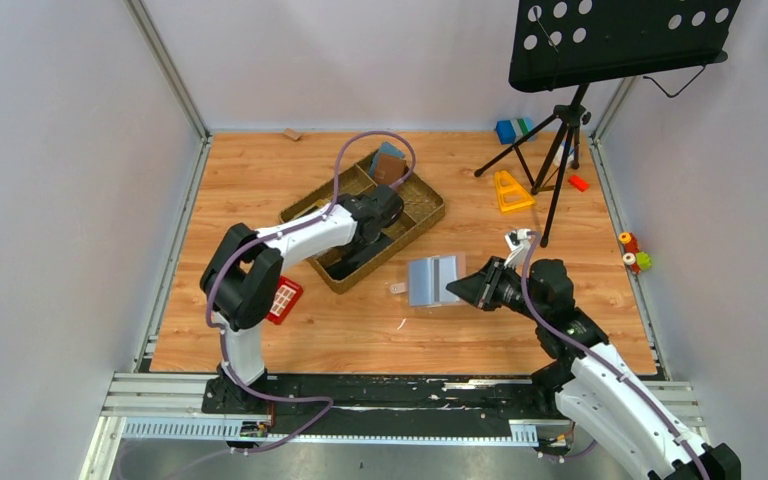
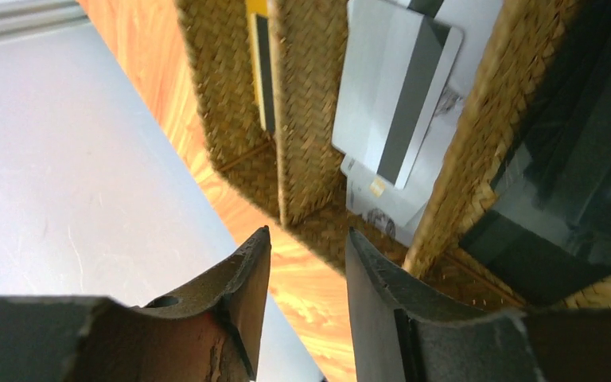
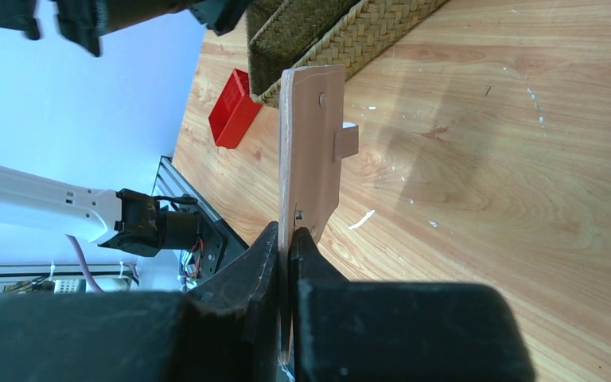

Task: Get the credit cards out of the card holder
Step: Place the credit card in the storage box, then remove the credit card from the card holder.

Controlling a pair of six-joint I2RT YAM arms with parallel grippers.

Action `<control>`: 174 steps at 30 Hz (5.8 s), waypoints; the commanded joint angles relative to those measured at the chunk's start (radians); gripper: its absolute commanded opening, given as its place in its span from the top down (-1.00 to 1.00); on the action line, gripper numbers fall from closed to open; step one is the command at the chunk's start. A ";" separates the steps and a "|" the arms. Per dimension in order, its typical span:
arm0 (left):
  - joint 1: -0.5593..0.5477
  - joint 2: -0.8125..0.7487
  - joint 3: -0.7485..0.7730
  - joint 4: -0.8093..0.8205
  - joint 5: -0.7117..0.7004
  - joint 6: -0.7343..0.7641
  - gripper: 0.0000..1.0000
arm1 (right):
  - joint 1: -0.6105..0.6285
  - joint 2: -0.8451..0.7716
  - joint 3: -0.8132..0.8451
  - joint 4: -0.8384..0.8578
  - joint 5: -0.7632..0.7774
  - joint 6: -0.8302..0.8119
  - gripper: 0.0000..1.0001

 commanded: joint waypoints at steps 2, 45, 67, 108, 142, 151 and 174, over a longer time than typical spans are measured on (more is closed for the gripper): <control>-0.044 -0.151 0.006 -0.107 -0.028 -0.178 0.02 | -0.004 0.011 0.003 0.073 -0.006 0.011 1.00; -0.055 -0.405 -1.175 2.348 1.227 -1.638 -0.52 | -0.021 -0.060 -0.263 0.725 -0.194 0.456 1.00; -0.051 -0.478 -1.212 2.348 1.160 -1.573 -0.28 | -0.021 -0.212 -0.197 0.372 -0.097 0.275 1.00; -0.130 -0.692 -1.072 1.665 1.126 -1.282 1.00 | -0.021 -0.043 -0.126 0.461 -0.263 0.178 0.35; -0.236 -0.400 -0.942 1.417 1.007 -1.078 0.63 | 0.045 0.085 -0.204 0.176 -0.023 -0.006 1.00; -0.237 -0.281 -0.932 1.549 1.105 -1.124 0.01 | 0.045 0.205 -0.244 0.270 -0.057 0.000 1.00; -0.251 -0.324 -0.891 1.475 1.144 -1.082 -0.35 | 0.219 0.428 -0.082 0.231 0.079 -0.071 0.37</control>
